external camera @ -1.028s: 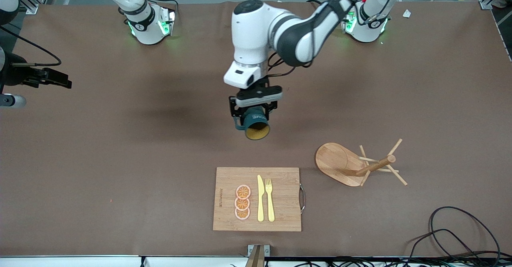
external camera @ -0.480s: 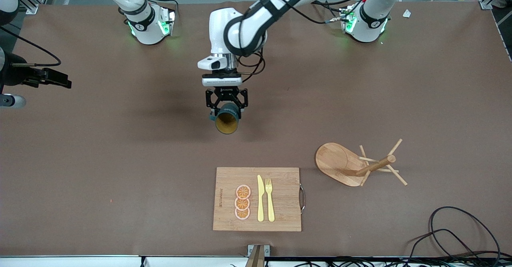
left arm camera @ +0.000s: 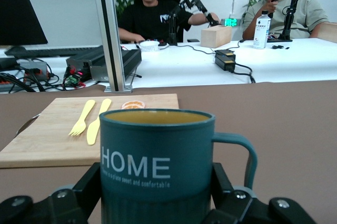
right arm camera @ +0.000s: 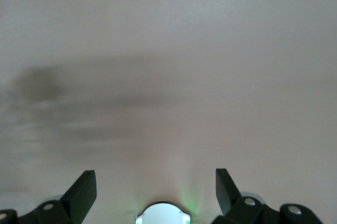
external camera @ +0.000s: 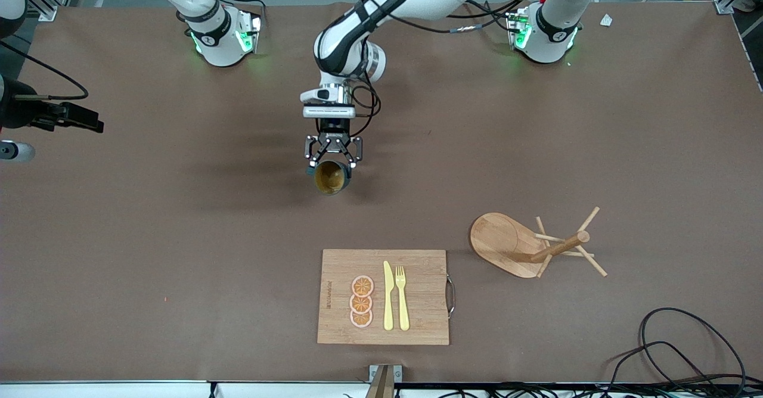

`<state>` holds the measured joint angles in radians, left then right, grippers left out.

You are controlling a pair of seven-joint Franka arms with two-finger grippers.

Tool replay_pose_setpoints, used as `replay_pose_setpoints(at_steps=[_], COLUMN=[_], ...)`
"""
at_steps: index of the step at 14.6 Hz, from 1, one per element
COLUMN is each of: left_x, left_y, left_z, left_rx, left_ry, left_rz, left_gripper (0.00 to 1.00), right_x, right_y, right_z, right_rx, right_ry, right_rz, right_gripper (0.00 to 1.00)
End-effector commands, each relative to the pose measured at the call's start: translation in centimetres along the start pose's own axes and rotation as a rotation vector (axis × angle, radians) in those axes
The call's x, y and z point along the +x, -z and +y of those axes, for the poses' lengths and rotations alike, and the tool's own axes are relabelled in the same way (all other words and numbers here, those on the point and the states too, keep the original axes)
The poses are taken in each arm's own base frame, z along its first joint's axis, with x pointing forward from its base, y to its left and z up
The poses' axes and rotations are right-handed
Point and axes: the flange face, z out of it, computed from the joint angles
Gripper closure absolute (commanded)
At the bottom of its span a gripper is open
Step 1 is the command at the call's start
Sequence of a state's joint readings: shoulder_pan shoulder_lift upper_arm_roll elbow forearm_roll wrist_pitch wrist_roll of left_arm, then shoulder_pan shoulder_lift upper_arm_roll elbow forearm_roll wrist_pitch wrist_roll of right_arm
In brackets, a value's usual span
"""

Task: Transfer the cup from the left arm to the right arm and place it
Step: 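Lower the mug onto the table and open the left gripper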

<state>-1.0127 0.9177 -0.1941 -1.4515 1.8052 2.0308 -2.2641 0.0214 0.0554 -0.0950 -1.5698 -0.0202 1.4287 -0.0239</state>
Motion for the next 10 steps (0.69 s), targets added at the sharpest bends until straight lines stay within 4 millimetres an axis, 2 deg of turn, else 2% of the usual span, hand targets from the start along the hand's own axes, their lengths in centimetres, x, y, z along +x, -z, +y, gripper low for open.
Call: replay_pose_setpoints(at_steps=[1,4,6,8,10], left_x=[-4.3,-6.6,-7.1,-8.1,-8.3], left_y=[-0.8,-0.6,-0.8,0.0,0.2], left_z=[0.1,-0.2,-0.4,-0.1,0.0], left_rx=[-0.011,-0.008,-0.001,-0.012,-0.007], left_ry=[-0.019,-0.013,0.000,0.009,0.024], left_rz=[0.079,0.112,0.141,0.138,0.126], left_gripper=[0.53,0.53,0.53,0.52,0.48], right_x=[0.2,0.5,0.6,0.5,0.5], right_y=[0.6,0.7,0.6,0.7,0.7], right_z=[0.7,1.2,1.2,1.1,1.1], right_rx=[-0.025,-0.021,-0.025,-0.025,-0.025], right_ry=[-0.008,-0.006,-0.009,-0.018,-0.020], right_rz=[0.025,0.030,0.026,0.027,0.027], right_gripper=[0.00,0.00,0.00,0.00,0.00])
